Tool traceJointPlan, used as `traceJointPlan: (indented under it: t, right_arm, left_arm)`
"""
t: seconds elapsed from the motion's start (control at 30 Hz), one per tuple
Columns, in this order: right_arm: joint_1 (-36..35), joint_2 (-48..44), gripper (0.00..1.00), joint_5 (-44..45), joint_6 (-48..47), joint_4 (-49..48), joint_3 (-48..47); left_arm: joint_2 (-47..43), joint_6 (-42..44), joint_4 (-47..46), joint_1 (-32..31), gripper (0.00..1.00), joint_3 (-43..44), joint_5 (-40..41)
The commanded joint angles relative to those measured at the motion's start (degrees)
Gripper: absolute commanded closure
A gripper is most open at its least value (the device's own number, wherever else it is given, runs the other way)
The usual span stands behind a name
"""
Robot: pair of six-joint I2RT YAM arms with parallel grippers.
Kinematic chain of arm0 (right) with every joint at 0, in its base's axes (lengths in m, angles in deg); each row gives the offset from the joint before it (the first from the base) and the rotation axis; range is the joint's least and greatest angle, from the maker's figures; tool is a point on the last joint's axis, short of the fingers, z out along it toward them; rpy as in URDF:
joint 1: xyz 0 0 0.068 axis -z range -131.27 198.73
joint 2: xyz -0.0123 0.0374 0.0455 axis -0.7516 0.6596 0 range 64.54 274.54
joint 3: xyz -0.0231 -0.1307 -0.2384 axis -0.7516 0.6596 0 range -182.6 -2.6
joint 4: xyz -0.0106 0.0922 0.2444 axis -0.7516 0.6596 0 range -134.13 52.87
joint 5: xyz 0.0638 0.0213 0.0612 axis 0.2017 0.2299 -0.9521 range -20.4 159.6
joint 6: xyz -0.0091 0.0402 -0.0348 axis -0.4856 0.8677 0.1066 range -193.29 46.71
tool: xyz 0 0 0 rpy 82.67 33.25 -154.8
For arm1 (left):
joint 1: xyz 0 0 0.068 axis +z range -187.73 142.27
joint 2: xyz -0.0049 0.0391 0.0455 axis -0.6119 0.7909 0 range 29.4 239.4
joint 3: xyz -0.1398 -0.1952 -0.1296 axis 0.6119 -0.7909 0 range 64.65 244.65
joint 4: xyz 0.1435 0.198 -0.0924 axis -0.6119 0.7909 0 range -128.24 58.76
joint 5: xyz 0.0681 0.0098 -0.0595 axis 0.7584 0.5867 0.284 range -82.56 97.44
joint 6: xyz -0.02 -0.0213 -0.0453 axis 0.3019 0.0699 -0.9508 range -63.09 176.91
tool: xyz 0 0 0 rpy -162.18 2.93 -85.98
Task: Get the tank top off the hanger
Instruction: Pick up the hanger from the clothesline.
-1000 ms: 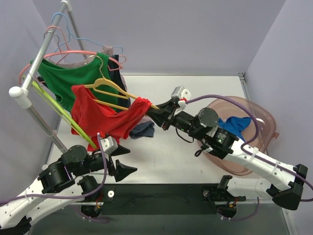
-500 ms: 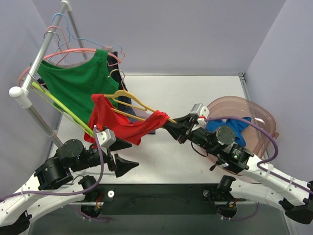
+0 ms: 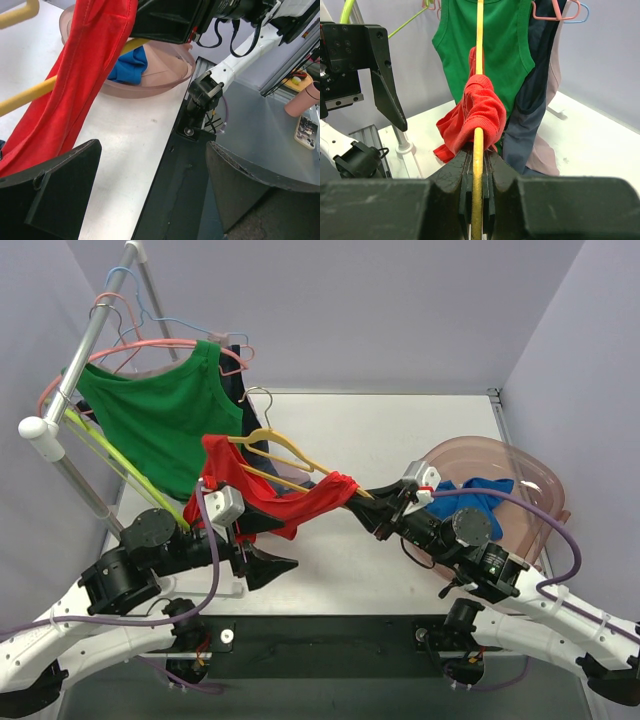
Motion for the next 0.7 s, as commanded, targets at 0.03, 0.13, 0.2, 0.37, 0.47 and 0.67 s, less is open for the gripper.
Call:
traceJointPlan:
  t: [0.03, 0.13, 0.2, 0.37, 0.47, 0.67]
  right_arm:
    - [0.30, -1.80, 1.00, 0.99, 1.04, -5.54, -0.85]
    - [0.30, -1.88, 1.00, 0.99, 1.13, -5.62, -0.24]
    - [0.30, -2.23, 1.00, 1.17, 1.48, -6.50, 0.47]
    - [0.30, -2.68, 1.00, 1.35, 1.48, -6.85, 1.00]
    - [0.30, -2.85, 1.00, 0.82, 1.39, -6.24, 0.91]
    - [0.39, -3.47, 1.00, 0.20, 1.31, -5.19, 0.91]
  left_arm:
    - [2.14, -1.78, -6.35, -0.19, 0.03, 3.50, -0.95]
    - [4.07, -1.70, -6.43, -0.19, 0.06, 5.70, 2.47]
    - [5.48, -2.57, -6.70, -0.10, 0.07, 7.71, 8.77]
    - [8.82, -3.45, -6.70, -0.10, 0.08, 13.34, 17.68]
    - [10.93, -3.80, -6.09, -0.10, 0.12, 16.50, 24.35]
    - [14.80, -6.09, -2.22, -0.10, 0.18, 21.16, 39.90]
